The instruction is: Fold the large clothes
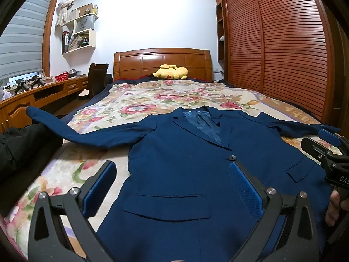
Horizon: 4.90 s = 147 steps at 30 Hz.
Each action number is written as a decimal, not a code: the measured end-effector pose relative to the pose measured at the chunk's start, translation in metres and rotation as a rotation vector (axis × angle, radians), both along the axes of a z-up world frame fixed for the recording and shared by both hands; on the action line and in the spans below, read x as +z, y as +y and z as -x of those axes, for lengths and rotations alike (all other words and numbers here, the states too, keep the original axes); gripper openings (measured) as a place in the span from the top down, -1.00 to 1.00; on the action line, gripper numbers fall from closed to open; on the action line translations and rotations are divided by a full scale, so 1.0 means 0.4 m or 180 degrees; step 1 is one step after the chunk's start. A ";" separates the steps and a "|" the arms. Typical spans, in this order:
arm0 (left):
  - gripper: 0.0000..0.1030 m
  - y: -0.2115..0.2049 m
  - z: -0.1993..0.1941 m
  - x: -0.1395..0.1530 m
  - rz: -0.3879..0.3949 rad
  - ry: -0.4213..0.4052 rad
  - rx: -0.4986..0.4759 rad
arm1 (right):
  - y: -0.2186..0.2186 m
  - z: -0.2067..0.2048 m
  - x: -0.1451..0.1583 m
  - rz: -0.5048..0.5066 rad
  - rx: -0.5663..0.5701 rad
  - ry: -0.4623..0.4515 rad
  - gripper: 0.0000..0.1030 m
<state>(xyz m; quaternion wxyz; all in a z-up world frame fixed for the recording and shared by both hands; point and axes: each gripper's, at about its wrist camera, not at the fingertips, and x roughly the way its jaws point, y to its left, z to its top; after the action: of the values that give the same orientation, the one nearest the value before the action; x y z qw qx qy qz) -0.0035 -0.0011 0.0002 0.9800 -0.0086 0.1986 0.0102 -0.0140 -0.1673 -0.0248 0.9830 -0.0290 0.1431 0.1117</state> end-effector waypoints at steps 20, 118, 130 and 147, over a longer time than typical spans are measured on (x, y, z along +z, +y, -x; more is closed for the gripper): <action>-1.00 0.003 0.001 0.002 -0.0018 -0.0023 0.0019 | -0.002 -0.005 -0.001 -0.0003 0.0000 0.0004 -1.00; -1.00 0.421 -0.163 0.016 -0.0189 0.0653 0.0504 | 0.365 -0.209 0.009 0.0264 0.1018 0.0552 -1.00; -0.84 0.585 -0.307 -0.026 0.0095 0.0902 0.0677 | 0.391 -0.244 -0.027 0.0289 0.1146 0.0700 -1.00; -0.36 0.729 -0.448 -0.094 0.0626 0.1207 0.1043 | 0.399 -0.262 -0.053 0.0254 0.1228 0.0856 -1.00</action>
<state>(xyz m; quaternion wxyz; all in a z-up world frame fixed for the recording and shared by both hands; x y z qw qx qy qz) 0.1756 0.2904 -0.0375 0.9050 -0.1338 0.3746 0.1508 0.0909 -0.0079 -0.0462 0.9136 -0.0794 0.2689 0.2945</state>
